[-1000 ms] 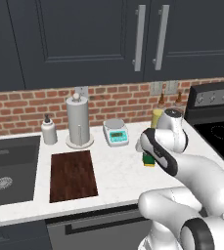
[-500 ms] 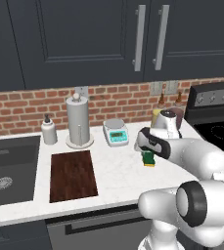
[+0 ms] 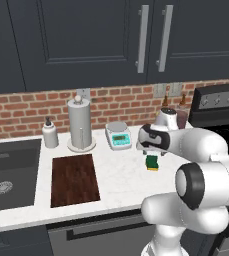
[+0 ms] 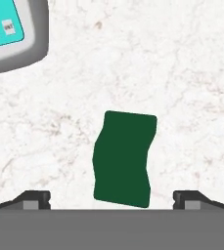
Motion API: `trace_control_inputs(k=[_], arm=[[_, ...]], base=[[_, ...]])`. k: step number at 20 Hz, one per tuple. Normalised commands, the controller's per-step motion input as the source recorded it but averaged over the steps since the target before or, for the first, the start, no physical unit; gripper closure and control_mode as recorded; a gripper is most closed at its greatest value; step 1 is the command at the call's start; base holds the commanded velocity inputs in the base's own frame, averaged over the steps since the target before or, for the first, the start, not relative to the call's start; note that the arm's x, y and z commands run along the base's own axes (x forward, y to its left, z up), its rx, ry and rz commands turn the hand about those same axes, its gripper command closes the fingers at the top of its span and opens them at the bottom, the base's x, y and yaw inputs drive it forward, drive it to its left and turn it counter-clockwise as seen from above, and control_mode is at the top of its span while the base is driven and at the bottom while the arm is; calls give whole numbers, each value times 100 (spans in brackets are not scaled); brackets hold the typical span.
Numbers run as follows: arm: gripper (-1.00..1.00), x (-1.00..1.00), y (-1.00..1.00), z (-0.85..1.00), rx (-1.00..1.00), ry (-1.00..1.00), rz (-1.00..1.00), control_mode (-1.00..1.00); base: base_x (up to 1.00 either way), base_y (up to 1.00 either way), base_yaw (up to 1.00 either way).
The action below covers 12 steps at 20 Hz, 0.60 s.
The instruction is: Pick up the sponge from the counter and clean the cutting board by briefly scrubbing or pressing down on the cutting board. Once finished, release the sponge.
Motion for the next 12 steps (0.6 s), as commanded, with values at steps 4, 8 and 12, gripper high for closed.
trace_control_inputs(k=[4,8,12], arm=[[-100,1,-6,-18,0,0,0,-100],[-100,-2,0,-37,0,0,0,-100],[-100,0,0,-40,0,1,0,-100]], base=[[0,0,0],[0,0,0],[0,0,0]])
